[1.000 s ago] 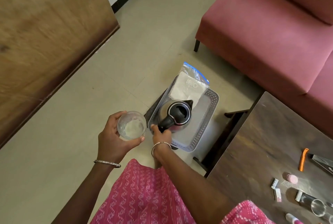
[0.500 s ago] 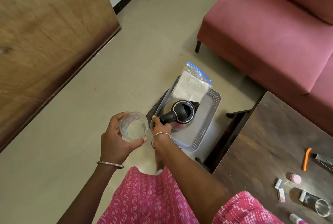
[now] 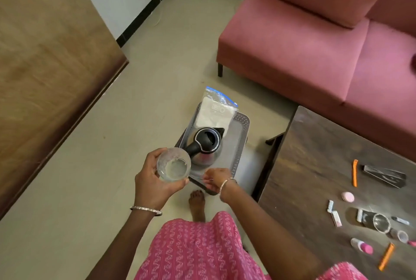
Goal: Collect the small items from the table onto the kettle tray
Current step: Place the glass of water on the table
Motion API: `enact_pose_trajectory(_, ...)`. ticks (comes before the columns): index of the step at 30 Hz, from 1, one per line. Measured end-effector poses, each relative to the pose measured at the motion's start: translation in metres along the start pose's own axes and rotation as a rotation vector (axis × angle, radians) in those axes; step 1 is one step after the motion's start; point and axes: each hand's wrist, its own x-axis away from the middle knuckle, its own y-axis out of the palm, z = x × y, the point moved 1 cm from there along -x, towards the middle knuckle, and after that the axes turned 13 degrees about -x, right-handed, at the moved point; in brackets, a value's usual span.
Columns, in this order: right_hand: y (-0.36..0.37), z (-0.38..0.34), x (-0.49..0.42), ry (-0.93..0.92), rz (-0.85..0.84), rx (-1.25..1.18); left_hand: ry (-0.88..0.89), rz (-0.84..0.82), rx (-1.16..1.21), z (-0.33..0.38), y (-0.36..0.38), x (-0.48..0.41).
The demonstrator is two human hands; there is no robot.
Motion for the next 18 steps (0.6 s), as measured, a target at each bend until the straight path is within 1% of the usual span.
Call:
enact_pose_trajectory(2,-0.031,-0.006,0.019,-0.13,0.054,-0.026,0.054,-0.017,-0.02,0.016,0.006,0.011)
enact_pose_trajectory(4,-0.06,-0.013,0.038,-0.346,0.087,0.007,0.103,-0.034,-0.043,0.03,0.013,0.024)
enact_pose_trajectory(6,-0.085,-0.02,0.062,-0.535,0.073,0.056,0.142,-0.047,-0.05,0.044,0.022,0.037)
enact_pose_trajectory(9,-0.127,-0.024,0.104,-0.736,0.063,0.102,0.213,-0.067,-0.051,0.067,0.041,0.067)
enact_pose_trajectory(12,-0.169,-0.018,0.147,-0.872,0.077,0.176,0.263,-0.095,-0.029,0.092,0.061,0.104)
enact_pose_trajectory(15,-0.215,0.0,0.187,-0.922,0.06,0.212,0.298,-0.144,-0.002,0.12,0.082,0.148)
enact_pose_trajectory(18,-0.269,0.025,0.224,-0.969,0.041,0.286,0.376,-0.2,0.01,0.152,0.104,0.199)
